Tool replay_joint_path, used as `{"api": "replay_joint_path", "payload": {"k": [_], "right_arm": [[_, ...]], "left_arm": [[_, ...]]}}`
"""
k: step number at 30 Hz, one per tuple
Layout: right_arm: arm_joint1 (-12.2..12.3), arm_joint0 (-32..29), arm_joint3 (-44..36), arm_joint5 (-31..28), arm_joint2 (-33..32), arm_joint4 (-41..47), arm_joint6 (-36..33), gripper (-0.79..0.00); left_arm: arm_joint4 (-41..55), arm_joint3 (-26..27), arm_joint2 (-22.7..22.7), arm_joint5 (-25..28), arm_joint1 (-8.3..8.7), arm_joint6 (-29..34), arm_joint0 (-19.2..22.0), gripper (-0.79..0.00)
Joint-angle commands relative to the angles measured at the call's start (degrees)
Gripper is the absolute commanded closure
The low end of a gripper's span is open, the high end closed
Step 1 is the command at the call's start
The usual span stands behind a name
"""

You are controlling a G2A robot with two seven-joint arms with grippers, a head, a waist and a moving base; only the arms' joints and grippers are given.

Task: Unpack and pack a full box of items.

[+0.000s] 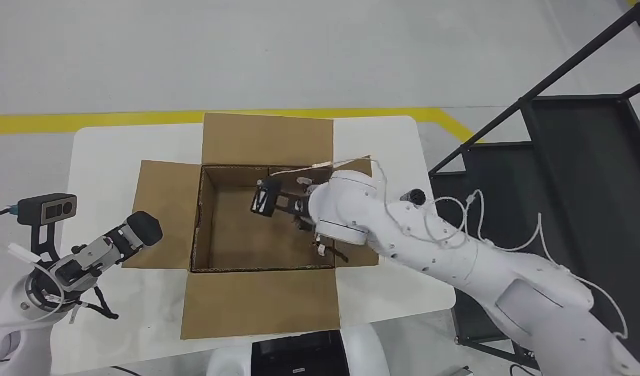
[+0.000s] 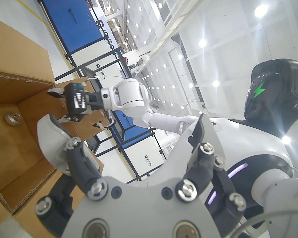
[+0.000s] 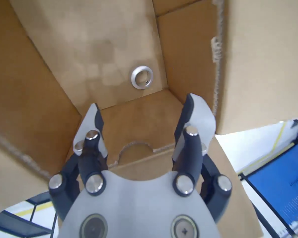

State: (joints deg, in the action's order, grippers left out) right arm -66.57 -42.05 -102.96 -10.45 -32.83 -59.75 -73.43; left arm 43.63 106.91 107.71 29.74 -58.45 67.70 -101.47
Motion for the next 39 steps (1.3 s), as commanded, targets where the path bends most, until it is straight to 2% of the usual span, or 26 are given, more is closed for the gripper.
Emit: {"api": "replay_joint_path", "payload": {"k": [1,6,12,16,20,24,28,34,39], "right_arm": [[2.4,-4.0,-7.1,-2.2,-8.0,3.2,0.4,-0.785],[7.7,-17.8,-18.8,-10.1,-29.8,9.4,2.2,-0.785],[10.9,-34.6,-21.7,-16.3,-54.0,15.2,7.2,-0.785],[11.6,-43.8,-20.1,-18.5,-64.9,17.7,10.9,-0.785],[11.8,-50.6,-18.9,-21.1,-71.6,19.9,13.4,-0.785],[12.1,-55.3,-18.1,-25.0,-73.5,19.4,13.5,-0.785],[12.3,-57.1,-15.4,-26.1,-70.8,14.9,12.4,-0.785],[12.3,-54.7,-9.2,-26.4,-61.4,7.6,11.6,-0.785],[11.9,-49.7,-2.7,-25.0,-52.5,2.5,10.3,-0.785]], "left_arm": [[0.0,0.0,0.0,0.0,0.0,0.0,0.0,-0.785],[0.0,0.0,0.0,0.0,0.0,0.0,0.0,-0.785],[0.0,0.0,0.0,0.0,0.0,0.0,0.0,-0.785],[0.0,0.0,0.0,0.0,0.0,0.0,0.0,-0.785],[0.0,0.0,0.0,0.0,0.0,0.0,0.0,-0.785],[0.0,0.0,0.0,0.0,0.0,0.0,0.0,-0.785],[0.0,0.0,0.0,0.0,0.0,0.0,0.0,-0.785],[0.0,0.0,0.0,0.0,0.0,0.0,0.0,-0.785],[0.0,0.0,0.0,0.0,0.0,0.0,0.0,-0.785]]}}
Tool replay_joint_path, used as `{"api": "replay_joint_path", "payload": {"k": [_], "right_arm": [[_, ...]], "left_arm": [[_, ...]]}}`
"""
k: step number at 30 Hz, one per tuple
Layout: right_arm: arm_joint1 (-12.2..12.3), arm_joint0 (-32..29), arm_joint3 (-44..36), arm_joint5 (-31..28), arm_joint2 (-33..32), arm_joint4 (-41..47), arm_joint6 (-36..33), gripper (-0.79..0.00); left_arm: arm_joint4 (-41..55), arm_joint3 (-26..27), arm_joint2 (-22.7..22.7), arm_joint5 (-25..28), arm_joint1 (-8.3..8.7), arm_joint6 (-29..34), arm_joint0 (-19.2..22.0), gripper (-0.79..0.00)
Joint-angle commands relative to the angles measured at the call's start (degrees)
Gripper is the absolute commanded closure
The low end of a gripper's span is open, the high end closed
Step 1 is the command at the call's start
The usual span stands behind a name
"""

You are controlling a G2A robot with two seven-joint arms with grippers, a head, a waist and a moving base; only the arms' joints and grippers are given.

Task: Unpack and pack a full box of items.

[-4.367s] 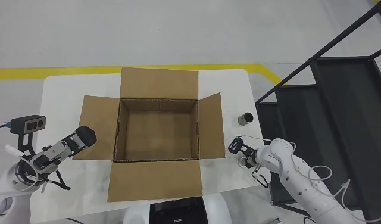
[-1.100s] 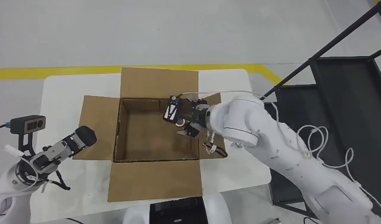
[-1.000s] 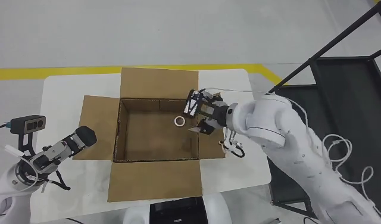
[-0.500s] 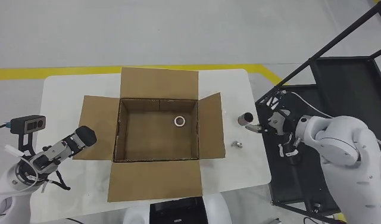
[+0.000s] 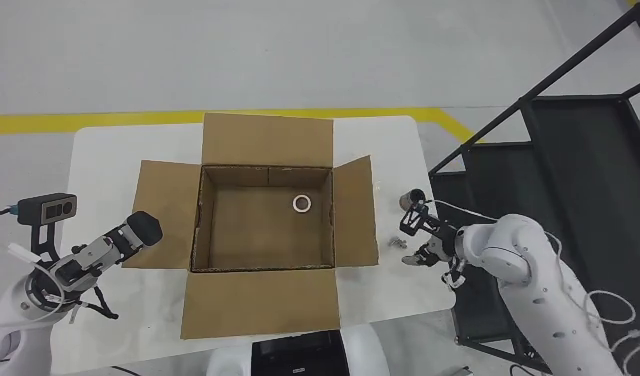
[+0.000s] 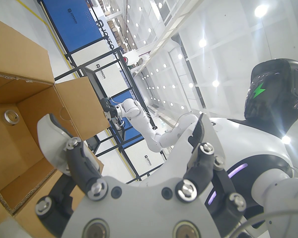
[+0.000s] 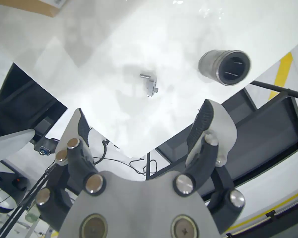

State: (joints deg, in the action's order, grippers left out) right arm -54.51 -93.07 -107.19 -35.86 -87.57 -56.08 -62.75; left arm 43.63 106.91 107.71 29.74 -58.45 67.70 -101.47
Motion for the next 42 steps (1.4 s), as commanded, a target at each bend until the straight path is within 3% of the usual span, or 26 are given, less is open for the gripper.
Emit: {"api": "replay_joint_path", "payload": {"k": [1,7,15,20,23,25,29,31,38,42], "right_arm": [[-0.3,2.6,3.0,1.1,4.1,-2.1,-0.4,-0.785],[-1.5,9.6,12.3,4.8,12.4,-4.1,1.2,-0.785],[-2.6,15.0,19.8,8.4,18.1,-5.9,3.0,-0.785],[-2.6,15.6,21.2,9.0,19.1,-7.2,3.2,-0.677],[-2.7,15.8,22.0,9.7,19.3,-7.2,3.5,-0.56],[-2.7,15.9,22.4,10.2,19.5,-7.2,3.6,-0.391],[-2.9,16.2,23.0,11.4,20.2,-7.9,3.8,-0.212],[-2.9,16.3,23.1,11.9,20.5,-7.9,4.1,0.0],[-2.2,13.8,17.6,13.2,18.5,-10.1,2.9,0.0],[-1.0,9.1,10.8,11.0,11.8,-4.9,2.7,0.0]], "left_arm": [[0.0,0.0,0.0,0.0,0.0,0.0,0.0,-0.785],[0.0,0.0,0.0,0.0,0.0,0.0,0.0,-0.785],[0.0,0.0,0.0,0.0,0.0,0.0,0.0,-0.785],[0.0,0.0,0.0,0.0,0.0,0.0,0.0,-0.785],[0.0,0.0,0.0,0.0,0.0,0.0,0.0,-0.785],[0.0,0.0,0.0,0.0,0.0,0.0,0.0,-0.785],[0.0,0.0,0.0,0.0,0.0,0.0,0.0,-0.785],[0.0,0.0,0.0,0.0,0.0,0.0,0.0,-0.785],[0.0,0.0,0.0,0.0,0.0,0.0,0.0,-0.785],[0.0,0.0,0.0,0.0,0.0,0.0,0.0,-0.785]]}}
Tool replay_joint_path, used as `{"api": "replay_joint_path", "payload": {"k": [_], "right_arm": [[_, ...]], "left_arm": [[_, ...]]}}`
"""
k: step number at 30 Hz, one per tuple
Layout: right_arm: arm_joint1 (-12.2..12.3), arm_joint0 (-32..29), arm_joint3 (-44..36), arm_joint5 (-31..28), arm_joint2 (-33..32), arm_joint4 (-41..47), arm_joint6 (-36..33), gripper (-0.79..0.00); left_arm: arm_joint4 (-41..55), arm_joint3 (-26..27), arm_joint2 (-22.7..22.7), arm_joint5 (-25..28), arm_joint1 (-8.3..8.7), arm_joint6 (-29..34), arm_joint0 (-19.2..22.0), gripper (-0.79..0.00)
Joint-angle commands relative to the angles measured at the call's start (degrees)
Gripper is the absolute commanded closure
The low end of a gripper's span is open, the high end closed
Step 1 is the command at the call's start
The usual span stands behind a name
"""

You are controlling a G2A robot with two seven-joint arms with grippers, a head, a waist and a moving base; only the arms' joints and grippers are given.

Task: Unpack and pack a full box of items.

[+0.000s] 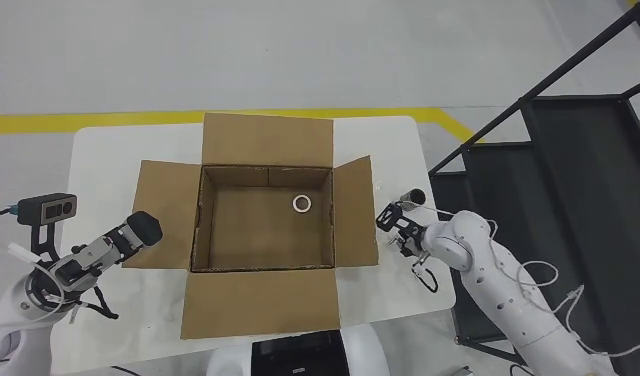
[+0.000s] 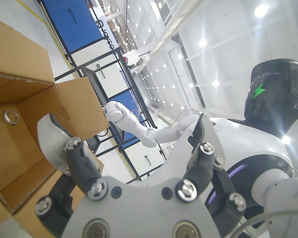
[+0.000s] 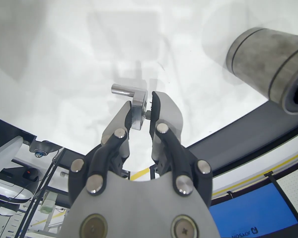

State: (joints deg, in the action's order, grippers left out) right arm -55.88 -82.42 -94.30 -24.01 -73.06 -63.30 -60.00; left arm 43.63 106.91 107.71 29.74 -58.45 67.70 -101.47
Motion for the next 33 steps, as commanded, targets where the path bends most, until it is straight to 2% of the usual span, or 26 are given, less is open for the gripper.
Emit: {"api": "replay_joint_path", "payload": {"k": [1,10,13,16,19,25,30,33], "right_arm": [[0.8,-3.0,-4.1,-1.7,-5.5,4.1,-0.4,0.0],[3.3,-18.2,-23.9,-9.8,-33.2,25.9,1.3,0.0],[3.6,-19.7,-28.7,-12.3,-38.0,32.2,1.5,0.0],[4.0,-17.9,-32.3,-13.1,-38.5,35.0,0.7,0.0],[4.5,-13.1,-34.1,-12.7,-34.0,34.8,-0.5,0.0],[4.9,4.3,-31.1,-10.6,-14.6,31.5,-6.8,0.0],[3.1,19.6,-25.5,-7.3,4.2,26.7,-10.2,0.0],[1.4,26.7,-22.0,-4.9,13.1,25.7,-10.2,0.0]], "left_arm": [[0.0,0.0,0.0,0.0,0.0,0.0,0.0,-0.785],[0.0,0.0,0.0,0.0,0.0,0.0,0.0,-0.785],[0.0,0.0,0.0,0.0,0.0,0.0,0.0,-0.785],[0.0,0.0,0.0,0.0,0.0,0.0,0.0,-0.785],[0.0,0.0,0.0,0.0,0.0,0.0,0.0,-0.785],[0.0,0.0,0.0,0.0,0.0,0.0,0.0,-0.785],[0.0,0.0,0.0,0.0,0.0,0.0,0.0,-0.785],[0.0,0.0,0.0,0.0,0.0,0.0,0.0,-0.785]]}}
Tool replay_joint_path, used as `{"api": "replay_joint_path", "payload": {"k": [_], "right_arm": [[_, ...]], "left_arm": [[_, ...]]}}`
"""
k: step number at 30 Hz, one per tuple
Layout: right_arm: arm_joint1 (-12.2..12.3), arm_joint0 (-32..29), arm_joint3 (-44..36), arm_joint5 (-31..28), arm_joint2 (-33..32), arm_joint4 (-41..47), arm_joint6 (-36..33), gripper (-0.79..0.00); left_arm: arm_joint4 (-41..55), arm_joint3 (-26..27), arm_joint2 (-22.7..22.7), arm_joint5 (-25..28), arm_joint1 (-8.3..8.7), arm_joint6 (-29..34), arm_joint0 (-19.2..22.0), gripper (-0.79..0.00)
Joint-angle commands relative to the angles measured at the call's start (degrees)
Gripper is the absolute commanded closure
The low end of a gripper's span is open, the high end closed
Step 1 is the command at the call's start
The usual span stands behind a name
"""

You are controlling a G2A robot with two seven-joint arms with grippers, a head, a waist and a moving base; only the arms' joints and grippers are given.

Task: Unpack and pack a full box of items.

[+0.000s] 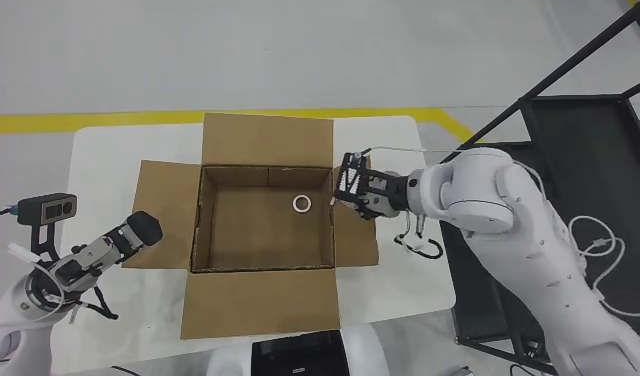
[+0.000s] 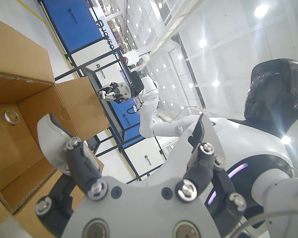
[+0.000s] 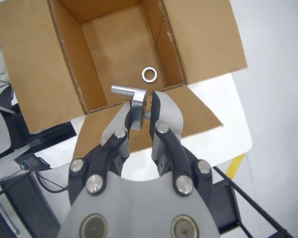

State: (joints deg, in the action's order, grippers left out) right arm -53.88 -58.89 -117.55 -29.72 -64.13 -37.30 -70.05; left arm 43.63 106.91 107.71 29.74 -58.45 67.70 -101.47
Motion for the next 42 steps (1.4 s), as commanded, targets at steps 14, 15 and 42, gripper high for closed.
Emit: {"api": "replay_joint_path", "payload": {"k": [14,15,42], "right_arm": [[-10.0,20.7,15.7,10.3,32.9,-6.5,-0.3,0.0],[-10.8,21.5,16.7,10.9,34.3,-6.9,0.1,0.0],[-7.4,11.7,3.9,2.4,13.3,5.5,-1.6,-0.785]], "left_arm": [[0.0,0.0,0.0,0.0,0.0,0.0,0.0,-0.785],[0.0,0.0,0.0,0.0,0.0,0.0,0.0,-0.785],[0.0,0.0,0.0,0.0,0.0,0.0,0.0,-0.785]]}}
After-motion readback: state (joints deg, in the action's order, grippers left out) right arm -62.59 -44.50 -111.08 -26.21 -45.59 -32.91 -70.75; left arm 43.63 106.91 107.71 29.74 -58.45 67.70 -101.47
